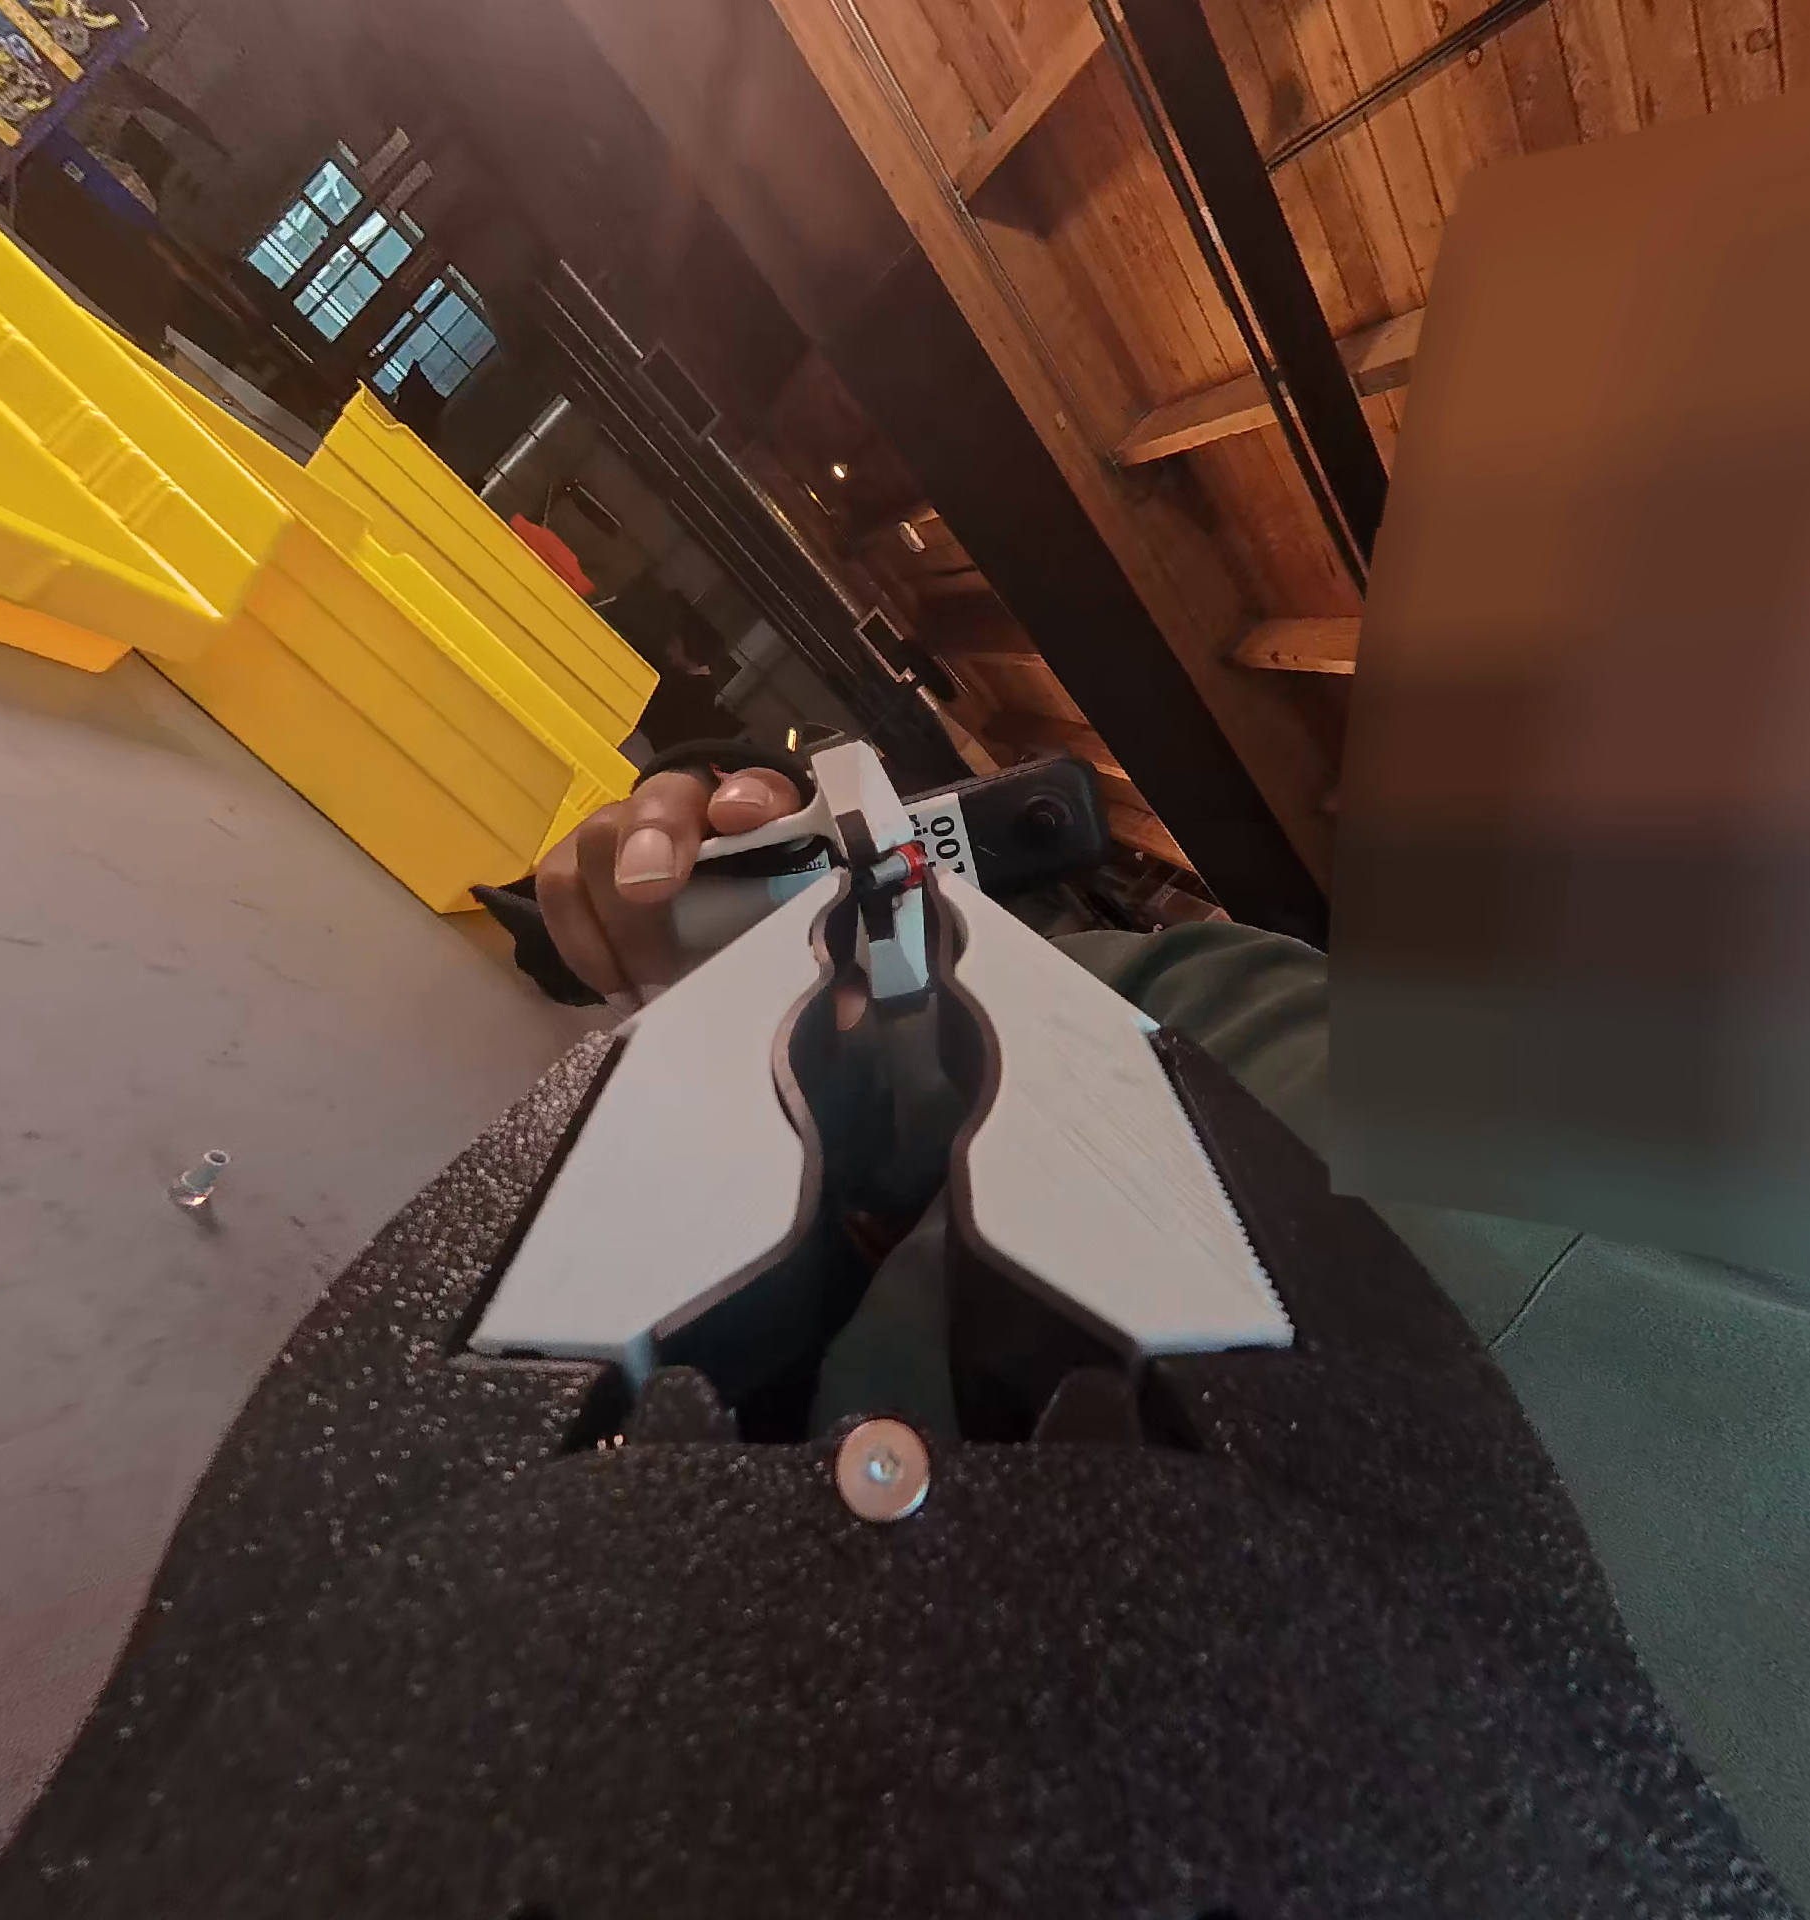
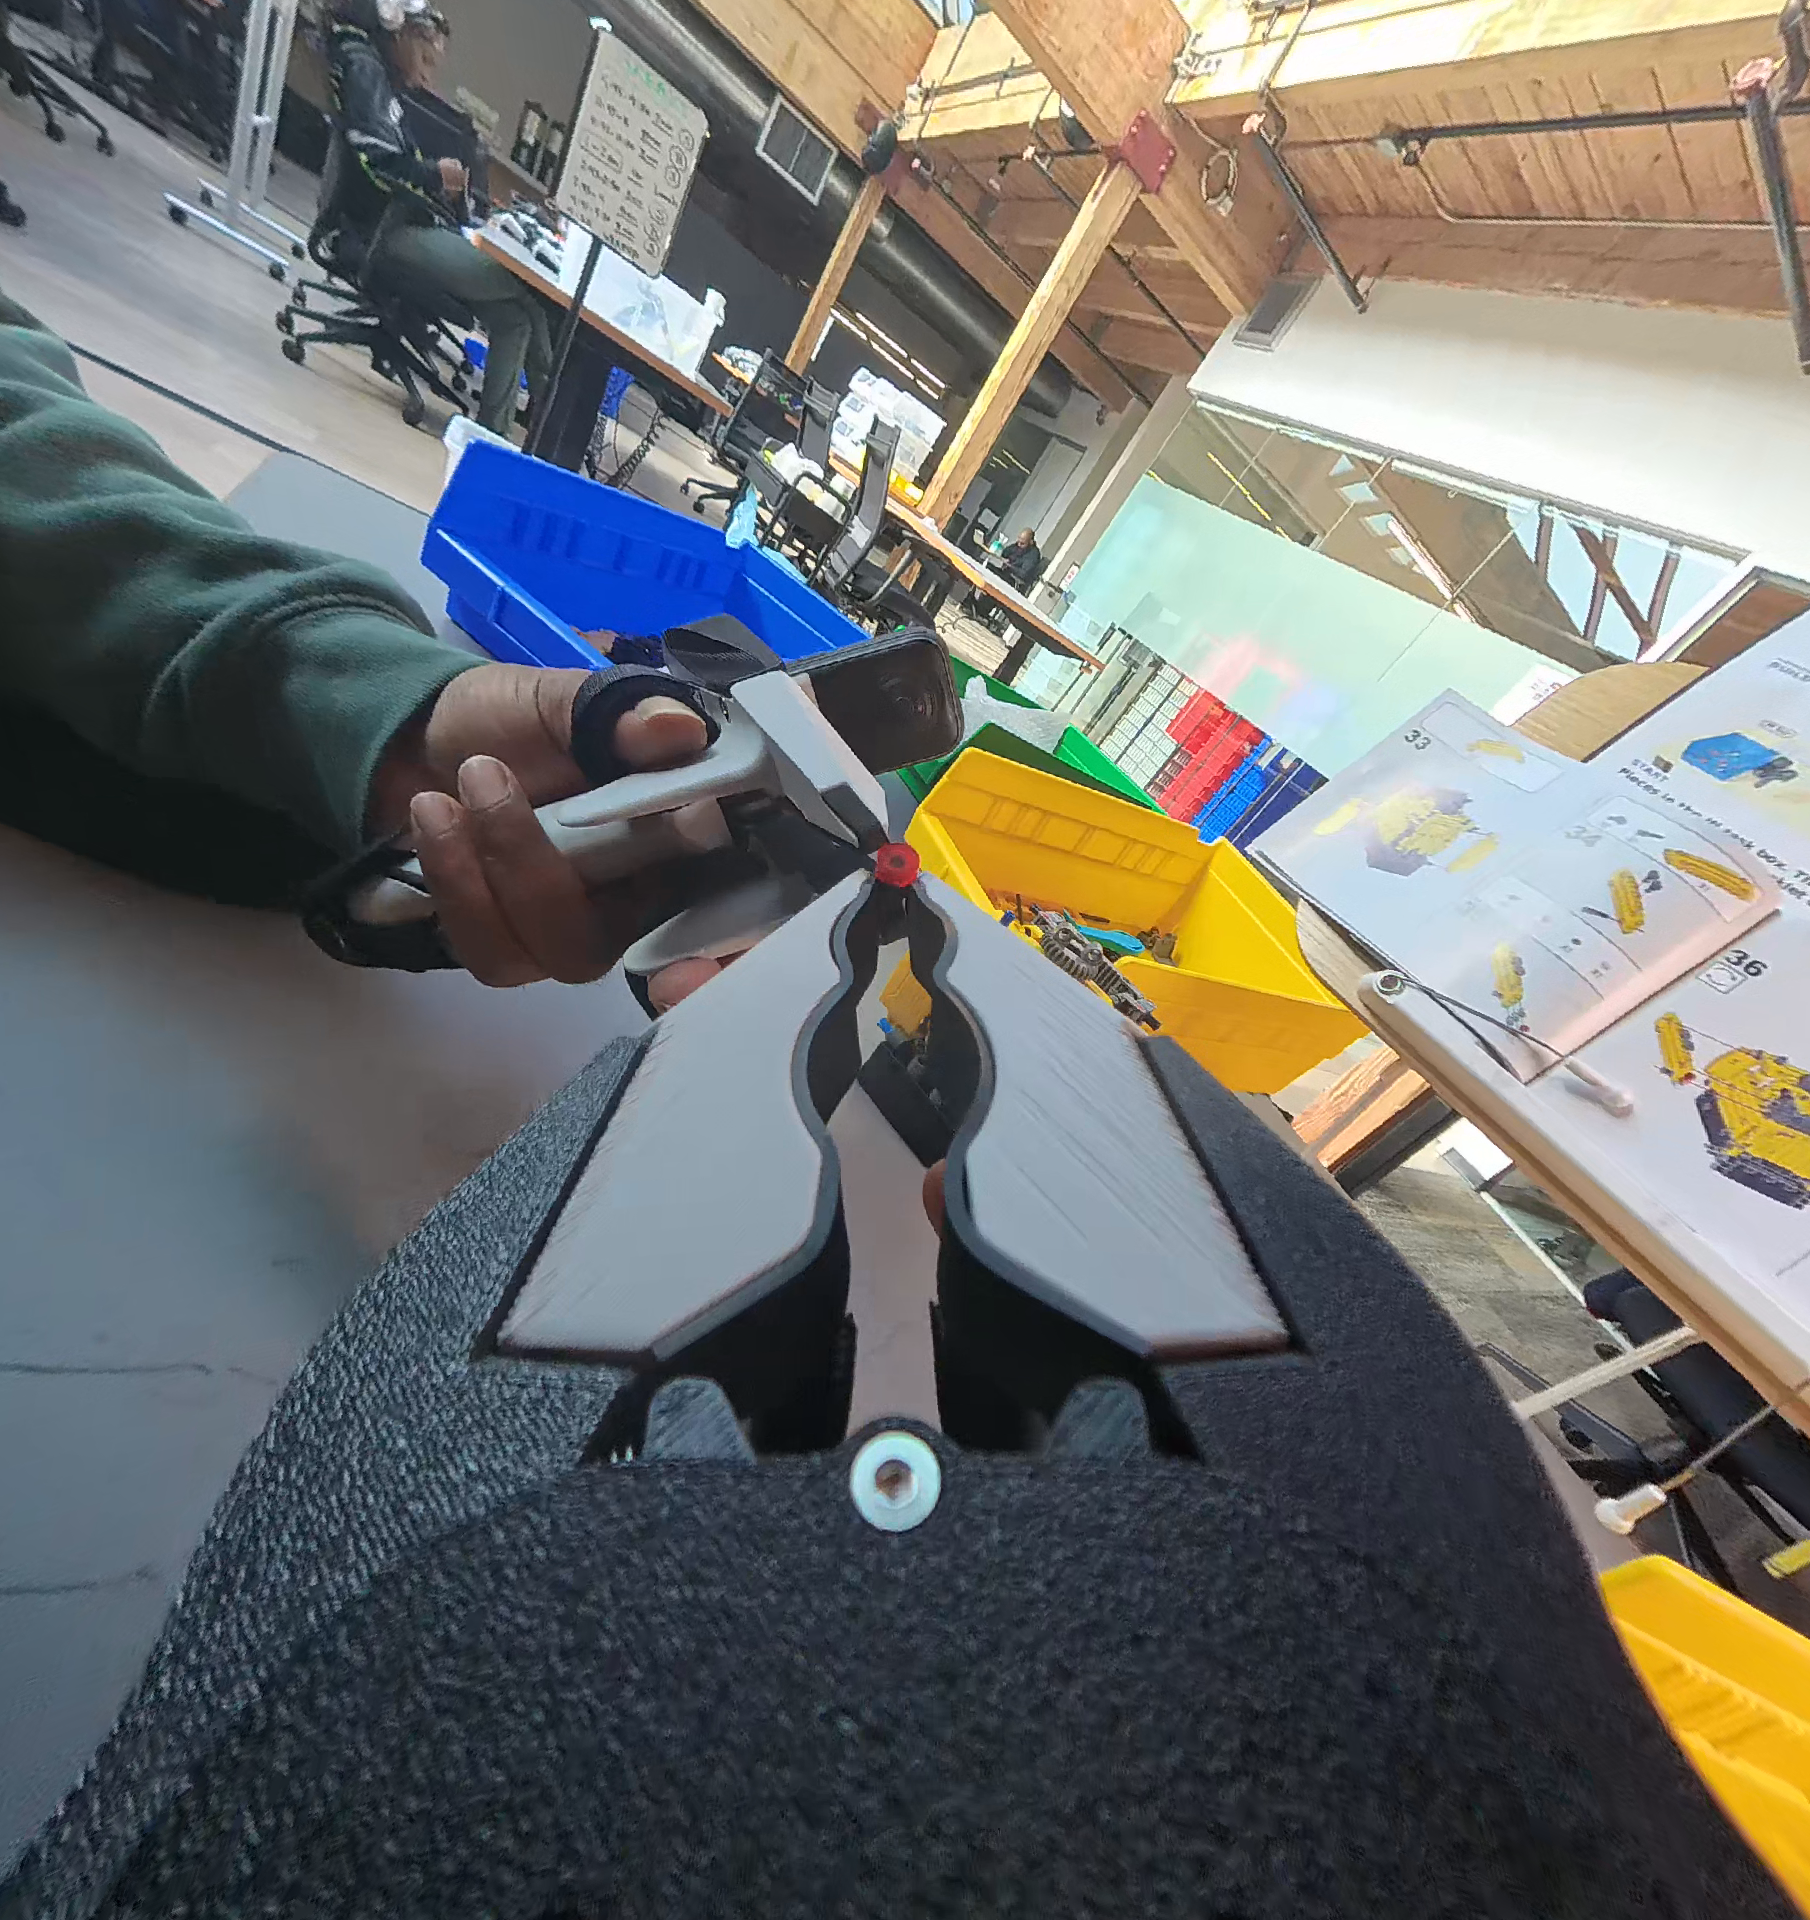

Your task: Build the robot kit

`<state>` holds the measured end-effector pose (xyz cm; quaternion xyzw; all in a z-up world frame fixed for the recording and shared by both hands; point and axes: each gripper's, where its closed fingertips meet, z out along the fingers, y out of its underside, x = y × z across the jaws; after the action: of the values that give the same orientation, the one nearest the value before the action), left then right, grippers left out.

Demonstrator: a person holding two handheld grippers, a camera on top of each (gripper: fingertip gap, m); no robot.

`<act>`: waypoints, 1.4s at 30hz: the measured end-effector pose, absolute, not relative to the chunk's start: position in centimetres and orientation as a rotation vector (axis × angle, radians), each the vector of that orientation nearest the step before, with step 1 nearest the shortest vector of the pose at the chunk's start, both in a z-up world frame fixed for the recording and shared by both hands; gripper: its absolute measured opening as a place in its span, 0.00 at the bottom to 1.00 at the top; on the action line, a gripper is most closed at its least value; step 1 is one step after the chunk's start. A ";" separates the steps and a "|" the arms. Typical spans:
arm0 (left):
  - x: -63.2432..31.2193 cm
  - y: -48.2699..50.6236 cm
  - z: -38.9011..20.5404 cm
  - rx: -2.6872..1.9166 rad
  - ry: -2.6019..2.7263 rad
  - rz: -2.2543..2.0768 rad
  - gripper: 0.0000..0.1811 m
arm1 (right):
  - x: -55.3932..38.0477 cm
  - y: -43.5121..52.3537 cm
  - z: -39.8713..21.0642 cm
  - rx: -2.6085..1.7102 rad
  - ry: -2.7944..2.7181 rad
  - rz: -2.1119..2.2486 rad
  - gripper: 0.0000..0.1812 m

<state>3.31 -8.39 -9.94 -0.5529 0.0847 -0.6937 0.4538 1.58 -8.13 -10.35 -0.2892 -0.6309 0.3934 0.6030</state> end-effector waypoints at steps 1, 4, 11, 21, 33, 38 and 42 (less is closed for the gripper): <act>3.3 -8.4 -10.0 -1.366 0.208 -1.723 0.06 | 1.6 -8.2 -10.4 -0.665 -1.470 0.909 0.02; 3.5 -8.6 -10.1 -1.367 0.205 -1.766 0.06 | 1.8 -8.4 -10.6 -0.612 -1.502 0.856 0.03; 3.8 -8.7 -11.2 -1.413 0.195 -1.842 0.08 | 2.3 -8.7 -11.8 -0.390 -1.587 0.493 0.02; 2.4 -6.2 -13.8 -1.581 0.054 -1.599 0.03 | 1.3 -6.3 -13.8 -0.517 -1.622 0.369 0.02; 2.2 -6.7 -12.0 -1.463 0.064 -1.674 0.11 | 1.3 -6.3 -12.9 -0.667 -1.554 0.693 0.02; 2.0 -5.7 -13.4 -1.592 0.106 -1.373 0.09 | 0.7 -5.4 -14.2 -0.643 -1.580 0.458 0.02; 1.5 -4.8 -14.7 -1.684 0.141 -1.133 0.08 | 0.1 -4.6 -15.2 -0.628 -1.602 0.267 0.02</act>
<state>1.53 -4.80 -14.68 -0.7041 0.0588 -0.4736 0.5258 0.06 -4.64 -15.15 -0.2759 -0.7035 0.1175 0.6443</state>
